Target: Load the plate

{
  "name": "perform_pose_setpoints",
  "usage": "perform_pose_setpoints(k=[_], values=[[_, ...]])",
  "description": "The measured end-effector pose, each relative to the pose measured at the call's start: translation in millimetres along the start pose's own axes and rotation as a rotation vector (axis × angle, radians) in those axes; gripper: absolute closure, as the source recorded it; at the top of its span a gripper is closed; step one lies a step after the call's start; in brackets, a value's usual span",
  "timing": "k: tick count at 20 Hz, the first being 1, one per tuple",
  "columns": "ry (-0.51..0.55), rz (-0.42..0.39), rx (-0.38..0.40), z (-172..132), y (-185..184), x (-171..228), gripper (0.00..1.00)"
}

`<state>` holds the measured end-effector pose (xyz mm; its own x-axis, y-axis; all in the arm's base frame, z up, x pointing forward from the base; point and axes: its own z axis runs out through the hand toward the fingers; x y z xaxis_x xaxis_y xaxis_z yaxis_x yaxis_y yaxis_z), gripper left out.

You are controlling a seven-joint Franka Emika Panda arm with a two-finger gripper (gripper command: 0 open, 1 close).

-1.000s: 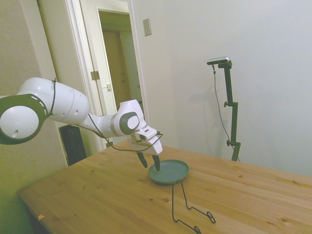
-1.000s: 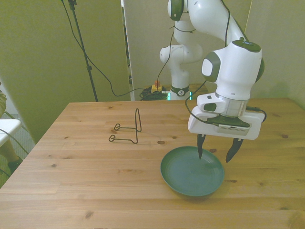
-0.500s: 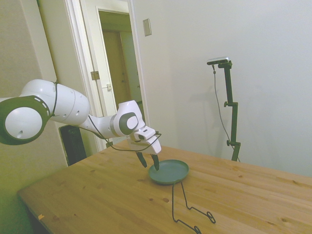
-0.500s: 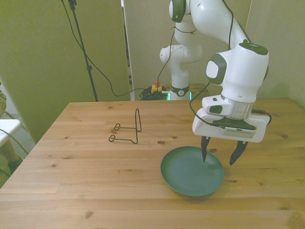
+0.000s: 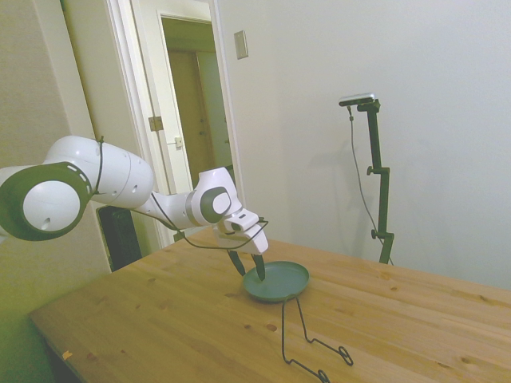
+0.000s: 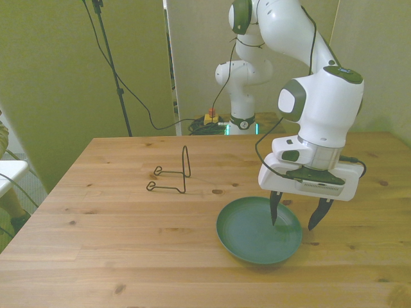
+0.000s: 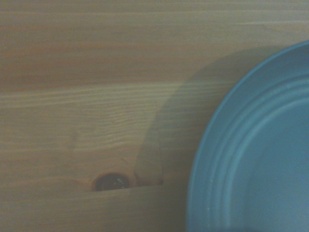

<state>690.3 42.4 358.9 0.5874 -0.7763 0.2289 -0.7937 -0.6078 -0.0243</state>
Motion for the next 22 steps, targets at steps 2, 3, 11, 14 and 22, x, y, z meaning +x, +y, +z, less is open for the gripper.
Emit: perform_pose_setpoints(k=[2, 3, 11, 14, 22], values=[[-0.001, 0.006, -0.005, 2.8, 0.0, -0.6, 0.0], [0.0, 0.011, -0.006, 2.7, -0.2, -0.8, 0.0], [-0.004, 0.033, -0.022, 2.8, 0.9, 1.0, 1.0], [-0.007, 0.034, -0.03, 3.3, 1.0, 1.5, 1.0], [-0.006, 0.04, -0.036, 6.1, 3.8, 5.0, 1.0]])
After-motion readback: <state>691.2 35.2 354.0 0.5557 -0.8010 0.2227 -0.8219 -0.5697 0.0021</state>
